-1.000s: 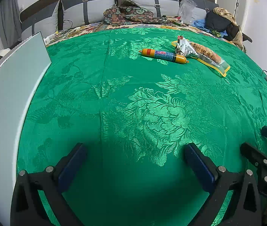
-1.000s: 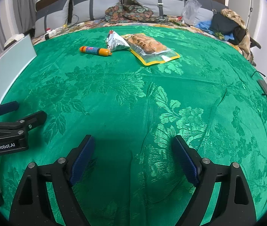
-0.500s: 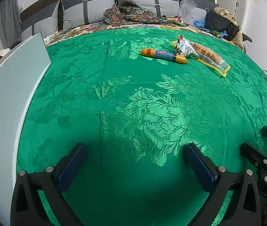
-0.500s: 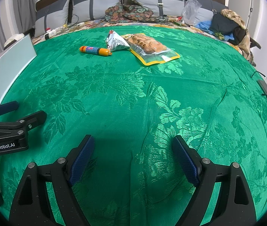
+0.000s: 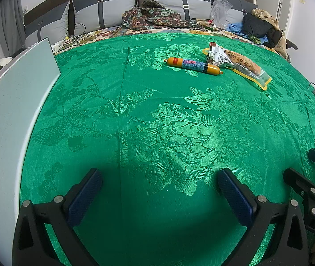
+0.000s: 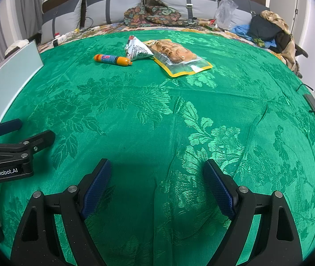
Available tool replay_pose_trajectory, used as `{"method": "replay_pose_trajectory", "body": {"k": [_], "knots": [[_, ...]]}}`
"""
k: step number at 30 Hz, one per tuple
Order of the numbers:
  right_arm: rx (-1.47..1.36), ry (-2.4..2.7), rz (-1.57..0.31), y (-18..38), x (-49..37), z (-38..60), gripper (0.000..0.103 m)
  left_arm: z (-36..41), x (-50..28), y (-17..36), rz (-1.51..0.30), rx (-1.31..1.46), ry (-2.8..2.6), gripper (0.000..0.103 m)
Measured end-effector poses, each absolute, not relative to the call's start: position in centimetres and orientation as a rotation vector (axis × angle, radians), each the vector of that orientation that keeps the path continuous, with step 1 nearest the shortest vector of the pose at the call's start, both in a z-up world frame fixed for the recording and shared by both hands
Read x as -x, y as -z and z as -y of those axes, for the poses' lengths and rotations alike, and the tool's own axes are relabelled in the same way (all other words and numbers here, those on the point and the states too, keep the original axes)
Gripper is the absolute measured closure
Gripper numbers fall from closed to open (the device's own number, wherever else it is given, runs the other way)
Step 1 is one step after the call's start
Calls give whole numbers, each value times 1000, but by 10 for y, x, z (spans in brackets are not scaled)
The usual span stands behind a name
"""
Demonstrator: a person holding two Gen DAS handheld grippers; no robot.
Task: Organize snacks
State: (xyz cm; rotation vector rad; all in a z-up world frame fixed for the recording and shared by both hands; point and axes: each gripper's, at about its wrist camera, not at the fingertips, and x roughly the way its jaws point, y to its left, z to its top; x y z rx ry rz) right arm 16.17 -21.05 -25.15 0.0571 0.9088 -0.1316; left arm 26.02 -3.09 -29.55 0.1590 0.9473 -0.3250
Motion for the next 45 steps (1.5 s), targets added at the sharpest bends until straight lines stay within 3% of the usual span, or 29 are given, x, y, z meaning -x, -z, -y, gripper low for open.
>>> {"method": "replay_pose_trajectory", "body": {"k": [45], "knots": [[-64, 102, -910, 253, -162, 211, 12, 31, -260, 295, -948, -159, 325, 0]]}}
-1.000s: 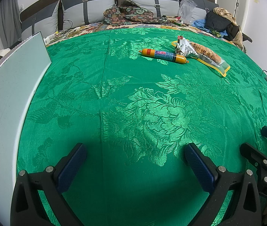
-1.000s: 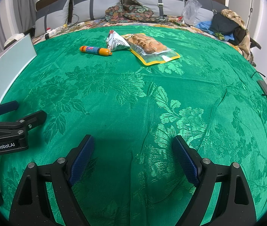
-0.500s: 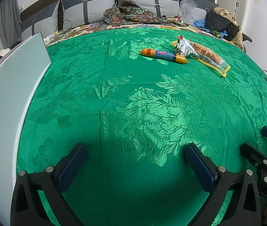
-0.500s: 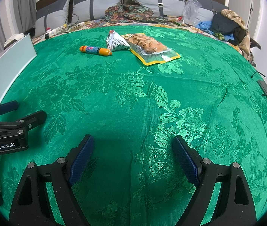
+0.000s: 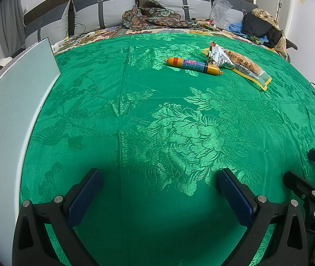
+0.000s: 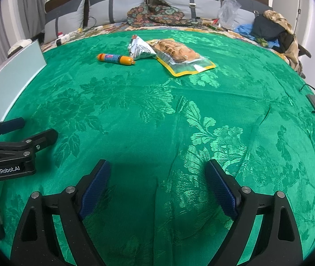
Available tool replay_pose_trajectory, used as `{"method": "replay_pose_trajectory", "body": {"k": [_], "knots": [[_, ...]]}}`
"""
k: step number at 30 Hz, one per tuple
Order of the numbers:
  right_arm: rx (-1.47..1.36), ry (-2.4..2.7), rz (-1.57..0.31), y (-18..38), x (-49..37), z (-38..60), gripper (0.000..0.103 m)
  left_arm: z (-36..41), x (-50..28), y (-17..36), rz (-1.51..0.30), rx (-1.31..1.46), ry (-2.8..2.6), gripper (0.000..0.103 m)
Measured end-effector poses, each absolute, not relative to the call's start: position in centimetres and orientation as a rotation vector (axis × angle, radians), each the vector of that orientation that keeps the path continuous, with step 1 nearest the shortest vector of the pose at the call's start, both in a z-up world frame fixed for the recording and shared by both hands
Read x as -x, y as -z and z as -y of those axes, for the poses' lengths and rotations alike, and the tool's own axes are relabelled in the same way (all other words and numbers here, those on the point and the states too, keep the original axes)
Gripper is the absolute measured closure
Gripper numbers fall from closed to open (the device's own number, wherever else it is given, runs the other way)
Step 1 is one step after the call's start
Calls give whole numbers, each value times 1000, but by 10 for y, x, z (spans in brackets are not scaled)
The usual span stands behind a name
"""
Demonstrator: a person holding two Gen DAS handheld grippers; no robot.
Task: Organize snacks
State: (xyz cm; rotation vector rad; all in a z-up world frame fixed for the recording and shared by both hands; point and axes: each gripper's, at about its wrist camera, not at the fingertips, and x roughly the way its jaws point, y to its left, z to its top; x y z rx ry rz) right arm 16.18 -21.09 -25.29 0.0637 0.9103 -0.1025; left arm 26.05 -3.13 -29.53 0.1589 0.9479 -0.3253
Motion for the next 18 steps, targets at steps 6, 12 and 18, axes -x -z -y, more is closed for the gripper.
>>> {"method": "replay_pose_trajectory", "body": {"k": [6, 12, 18], "knots": [[-47, 108, -913, 253, -161, 210, 12, 31, -261, 295, -948, -159, 325, 0], [-50, 104, -913, 253, -161, 211, 12, 31, -261, 295, -948, -159, 325, 0], [-92, 59, -911, 249, -160, 217, 13, 31, -261, 295, -948, -159, 326, 0]]}}
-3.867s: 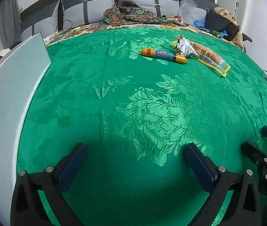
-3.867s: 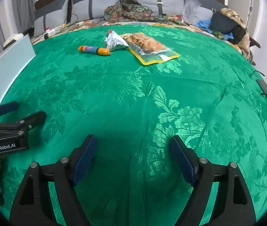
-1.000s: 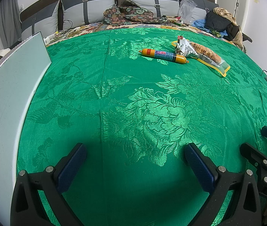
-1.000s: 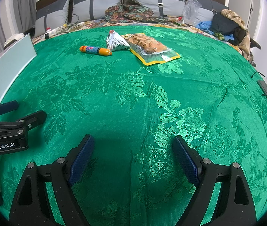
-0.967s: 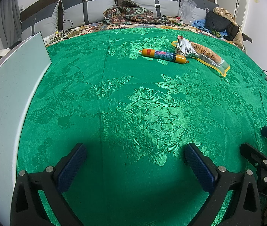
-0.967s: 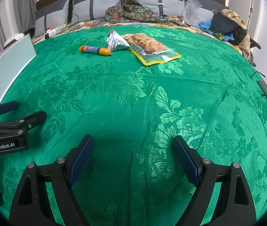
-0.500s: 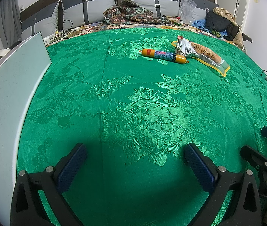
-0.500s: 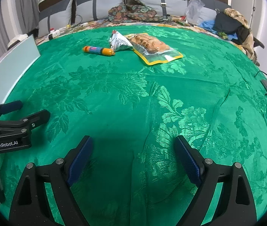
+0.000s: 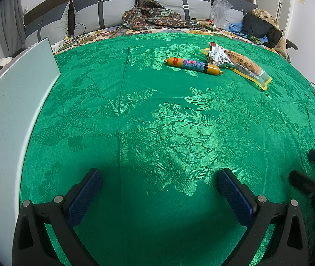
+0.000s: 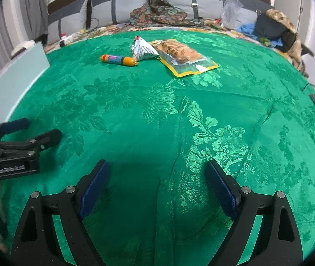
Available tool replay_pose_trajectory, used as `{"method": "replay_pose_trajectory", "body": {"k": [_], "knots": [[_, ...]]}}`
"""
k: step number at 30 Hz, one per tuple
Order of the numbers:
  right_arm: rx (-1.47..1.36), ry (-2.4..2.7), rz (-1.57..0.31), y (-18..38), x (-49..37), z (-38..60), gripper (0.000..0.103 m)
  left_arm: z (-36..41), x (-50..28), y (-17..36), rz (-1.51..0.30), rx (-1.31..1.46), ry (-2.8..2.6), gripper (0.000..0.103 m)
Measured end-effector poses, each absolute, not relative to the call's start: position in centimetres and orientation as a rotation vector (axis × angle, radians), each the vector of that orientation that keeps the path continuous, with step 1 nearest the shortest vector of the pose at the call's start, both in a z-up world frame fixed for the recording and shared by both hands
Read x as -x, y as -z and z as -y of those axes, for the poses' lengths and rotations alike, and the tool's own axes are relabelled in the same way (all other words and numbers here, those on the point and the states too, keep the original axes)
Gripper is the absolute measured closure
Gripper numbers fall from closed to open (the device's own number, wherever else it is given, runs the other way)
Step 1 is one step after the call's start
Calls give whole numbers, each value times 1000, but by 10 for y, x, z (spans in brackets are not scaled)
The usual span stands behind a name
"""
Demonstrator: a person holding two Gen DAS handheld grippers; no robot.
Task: Organize snacks
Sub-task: 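Grasp the yellow-bordered peanut bag with the right gripper and lift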
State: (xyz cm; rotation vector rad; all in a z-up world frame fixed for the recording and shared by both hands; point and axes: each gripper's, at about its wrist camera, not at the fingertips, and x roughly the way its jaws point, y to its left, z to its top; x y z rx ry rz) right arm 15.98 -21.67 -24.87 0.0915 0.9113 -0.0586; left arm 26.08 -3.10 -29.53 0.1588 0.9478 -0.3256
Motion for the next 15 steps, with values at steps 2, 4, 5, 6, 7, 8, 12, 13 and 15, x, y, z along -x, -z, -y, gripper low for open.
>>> {"method": "replay_pose_trajectory", "body": {"k": [2, 4, 5, 6, 7, 8, 12, 13, 15], "knots": [[-161, 12, -916, 242, -163, 232, 14, 31, -261, 295, -948, -159, 326, 0], [-185, 19, -877, 227, -175, 256, 14, 31, -261, 295, -948, -159, 325, 0], [-173, 33, -864, 220, -187, 269, 14, 31, -261, 295, -948, -157, 324, 0], [-160, 46, -860, 213, -199, 280, 14, 31, -261, 295, -948, -156, 322, 0], [-140, 60, -856, 205, -220, 296, 14, 31, -260, 295, -948, -154, 321, 0], [-125, 54, -858, 199, -236, 306, 14, 31, -261, 295, -948, -154, 320, 0], [-20, -68, -986, 202, -327, 325, 14, 31, -263, 295, -957, -158, 328, 0], [-6, -86, -1013, 206, -342, 323, 14, 32, -264, 295, -969, -162, 333, 0], [41, -105, -1072, 219, -371, 314, 14, 31, -265, 295, -992, -168, 343, 0]]}}
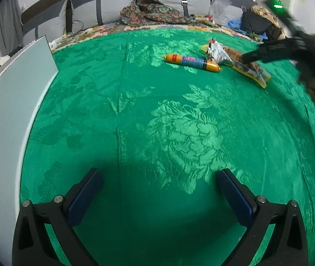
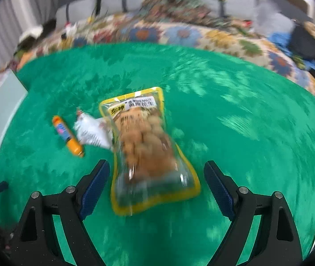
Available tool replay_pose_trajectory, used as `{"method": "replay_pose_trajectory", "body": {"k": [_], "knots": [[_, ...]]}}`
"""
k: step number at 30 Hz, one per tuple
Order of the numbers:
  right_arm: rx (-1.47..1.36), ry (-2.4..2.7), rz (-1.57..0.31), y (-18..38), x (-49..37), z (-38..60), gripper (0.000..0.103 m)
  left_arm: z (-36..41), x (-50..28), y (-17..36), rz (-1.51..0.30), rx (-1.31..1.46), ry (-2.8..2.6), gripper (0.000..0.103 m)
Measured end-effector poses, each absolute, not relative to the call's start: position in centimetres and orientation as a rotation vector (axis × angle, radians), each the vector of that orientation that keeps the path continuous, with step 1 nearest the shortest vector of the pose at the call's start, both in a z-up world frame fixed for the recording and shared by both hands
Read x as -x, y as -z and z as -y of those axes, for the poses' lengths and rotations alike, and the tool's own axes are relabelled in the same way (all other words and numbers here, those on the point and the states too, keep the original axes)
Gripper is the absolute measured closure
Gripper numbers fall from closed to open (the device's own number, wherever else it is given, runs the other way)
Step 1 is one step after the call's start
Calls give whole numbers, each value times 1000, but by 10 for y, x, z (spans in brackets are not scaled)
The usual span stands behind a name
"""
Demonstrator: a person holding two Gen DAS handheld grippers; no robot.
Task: Organize snacks
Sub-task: 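Grasp the yellow-bordered peanut bag with the right gripper and lift, then grasp the orange sausage stick with the left gripper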
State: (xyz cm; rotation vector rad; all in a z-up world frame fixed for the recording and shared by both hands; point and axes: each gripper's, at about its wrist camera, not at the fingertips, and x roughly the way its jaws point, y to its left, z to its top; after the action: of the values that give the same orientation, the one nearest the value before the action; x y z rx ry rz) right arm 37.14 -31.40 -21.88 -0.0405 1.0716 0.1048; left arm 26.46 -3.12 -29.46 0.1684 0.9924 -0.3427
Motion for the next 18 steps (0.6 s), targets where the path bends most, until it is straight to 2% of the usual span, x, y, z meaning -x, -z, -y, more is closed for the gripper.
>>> {"method": "replay_pose_trajectory", "body": {"k": [3, 6, 9, 13, 18], "knots": [[85, -107, -1147, 240, -397, 302, 13, 27, -265, 292, -1032, -164, 382, 0], [101, -119, -1131, 243, -396, 292, 17, 16, -269, 288, -1057, -85, 413, 1], [122, -154, -1140, 240, -382, 275, 41, 6, -279, 284, -1072, 8, 405, 2], [123, -175, -1160, 240, -354, 259, 42, 1, -294, 280, -1087, 99, 420, 10], [127, -184, -1134, 240, -299, 245, 42, 5, -311, 275, -1094, 185, 456, 13]]}}
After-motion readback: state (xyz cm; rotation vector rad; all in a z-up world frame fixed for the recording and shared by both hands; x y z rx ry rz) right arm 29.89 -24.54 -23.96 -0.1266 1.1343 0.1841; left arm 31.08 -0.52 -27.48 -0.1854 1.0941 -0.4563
